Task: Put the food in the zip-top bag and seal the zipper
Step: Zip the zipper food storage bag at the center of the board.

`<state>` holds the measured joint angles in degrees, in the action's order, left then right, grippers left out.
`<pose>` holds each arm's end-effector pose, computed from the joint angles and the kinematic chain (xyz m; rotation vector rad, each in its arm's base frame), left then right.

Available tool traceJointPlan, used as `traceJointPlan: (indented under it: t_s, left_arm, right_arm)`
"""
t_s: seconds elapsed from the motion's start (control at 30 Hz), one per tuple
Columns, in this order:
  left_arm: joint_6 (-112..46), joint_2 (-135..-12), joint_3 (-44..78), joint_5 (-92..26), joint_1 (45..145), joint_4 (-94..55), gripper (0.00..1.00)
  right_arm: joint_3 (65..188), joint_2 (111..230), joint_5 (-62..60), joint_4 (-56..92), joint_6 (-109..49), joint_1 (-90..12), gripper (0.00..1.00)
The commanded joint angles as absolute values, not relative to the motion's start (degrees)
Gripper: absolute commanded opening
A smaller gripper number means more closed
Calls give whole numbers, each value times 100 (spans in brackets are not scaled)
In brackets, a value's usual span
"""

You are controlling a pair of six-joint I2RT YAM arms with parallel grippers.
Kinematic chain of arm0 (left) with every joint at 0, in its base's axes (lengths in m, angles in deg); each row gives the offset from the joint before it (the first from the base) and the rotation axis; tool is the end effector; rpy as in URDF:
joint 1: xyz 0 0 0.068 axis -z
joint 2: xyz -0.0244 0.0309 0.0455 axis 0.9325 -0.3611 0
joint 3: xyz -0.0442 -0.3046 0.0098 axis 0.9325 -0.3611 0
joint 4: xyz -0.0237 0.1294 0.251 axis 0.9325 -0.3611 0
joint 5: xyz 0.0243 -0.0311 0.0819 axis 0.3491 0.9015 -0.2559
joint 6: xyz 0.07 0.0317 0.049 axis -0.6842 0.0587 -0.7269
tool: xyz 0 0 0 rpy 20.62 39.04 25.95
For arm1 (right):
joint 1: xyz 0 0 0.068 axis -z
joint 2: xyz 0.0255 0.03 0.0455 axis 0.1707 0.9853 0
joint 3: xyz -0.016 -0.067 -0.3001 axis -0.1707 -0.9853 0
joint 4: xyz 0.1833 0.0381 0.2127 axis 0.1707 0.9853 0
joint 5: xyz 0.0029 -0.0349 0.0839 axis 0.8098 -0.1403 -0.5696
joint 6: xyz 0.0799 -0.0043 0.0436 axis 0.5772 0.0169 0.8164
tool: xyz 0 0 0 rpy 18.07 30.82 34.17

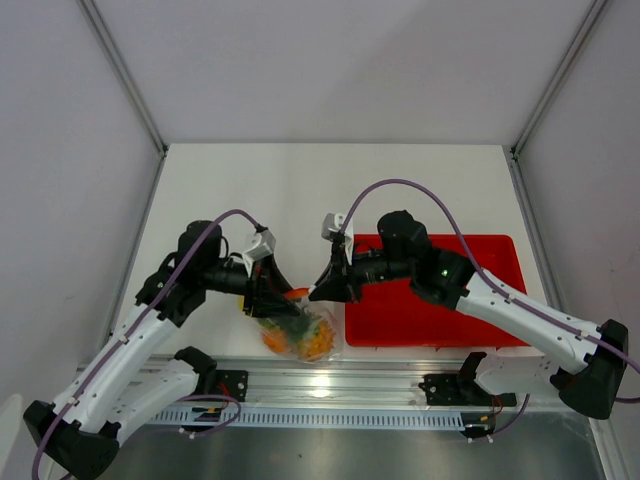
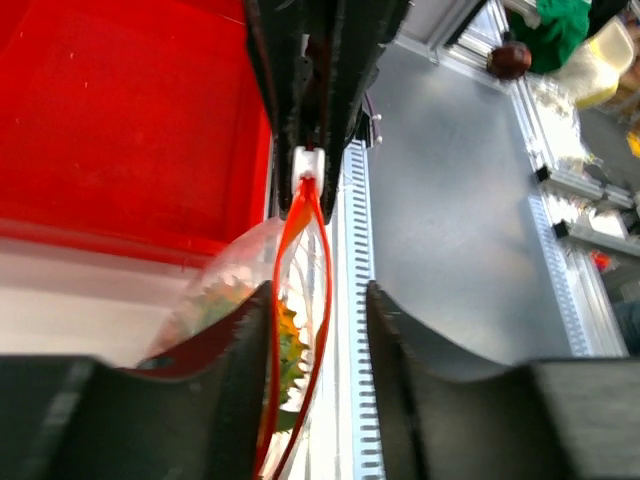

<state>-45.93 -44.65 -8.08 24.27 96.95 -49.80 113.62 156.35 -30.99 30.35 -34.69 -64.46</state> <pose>0.1210 -0.1488 0.3446 1.1952 1.6405 -1.4498 0.1375 0.2799 0.3859 -1.3059 1.5482 1.2709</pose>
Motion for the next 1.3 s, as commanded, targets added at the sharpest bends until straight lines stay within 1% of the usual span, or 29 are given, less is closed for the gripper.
traceJointPlan:
  t_s: [0.0,0.03,0.07,0.13,0.17,0.2,0.23,0.27,0.3,0.33,0.37,0.4,0.57,0.67,0.83,1.03,1.13,1.17,1.23,1.27]
  left_arm:
    - [-3879,-4217,-870,1985,9722,-4717,41]
    - [-3763,-4173,-852,1897,9722,-4699,38]
    - [-3658,-4146,-800,1670,9722,-4699,30]
    - [-3412,-4059,-782,1466,9722,-4725,22]
    - [-3332,-4015,-808,1352,9722,-4717,15]
    - [-3201,-3988,-834,1290,9722,-4691,11]
    - [-3147,-3918,-869,1220,9722,-4699,4]
    - [-3095,-3857,-904,1141,9722,-4717,0]
    - [-3042,-3795,-948,1062,9722,-4647,1]
    - [-2954,-3716,-1027,1044,9722,-4594,0]
    - [-2901,-3541,-1080,991,9722,-4550,0]
    - [-2788,-3444,-1211,852,9722,-4437,1]
    - [-2506,-2986,-1449,701,9722,-4137,0]
    - [-2426,-2819,-1573,675,9722,-4022,1]
    - [-2418,-2854,-1625,710,9722,-4031,0]
    - [-2382,-2784,-1661,762,9722,-3970,1]
    - [-2374,-2757,-1643,754,9722,-3987,1]
    - [-2382,-2757,-1634,771,9722,-3996,1]
    - [-2374,-2749,-1634,806,9722,-4005,1]
    - [-2374,-2740,-1634,815,9722,-4005,1]
  right_arm:
    - [11330,15413,-3048,2588,-3339,-6406,0]
    - [11295,15412,-3021,2571,-3313,-6406,0]
    - [11278,15395,-2951,2553,-3278,-6406,0]
    - [11243,15395,-2881,2544,-3190,-6388,0]
    - [11208,15395,-2837,2527,-3155,-6379,0]
    - [11172,15395,-2810,2509,-3111,-6379,0]
    - [11146,15403,-2784,2483,-3067,-6379,1]
    - [11067,15377,-2705,2413,-3023,-6371,6]
    - [11023,15386,-2678,2386,-2962,-6353,25]
    - [10979,15403,-2687,2342,-2831,-6318,30]
    - [10857,15404,-2704,2238,-2760,-6309,33]
    - [10760,15404,-2696,2132,-2672,-6309,38]
    - [10153,15289,-2722,1079,-1969,-6318,41]
    - [9916,15272,-2731,620,-1679,-6327,41]
    - [9880,15342,-2784,225,-1511,-6371,41]
    - [9915,15500,-2942,-92,-1300,-6441,36]
    - [9915,15553,-2898,-189,-1248,-6450,24]
    - [9915,15553,-2915,-215,-1247,-6458,14]
    - [9915,15570,-2898,-268,-1221,-6458,13]
    - [9933,15562,-2924,-286,-1221,-6467,4]
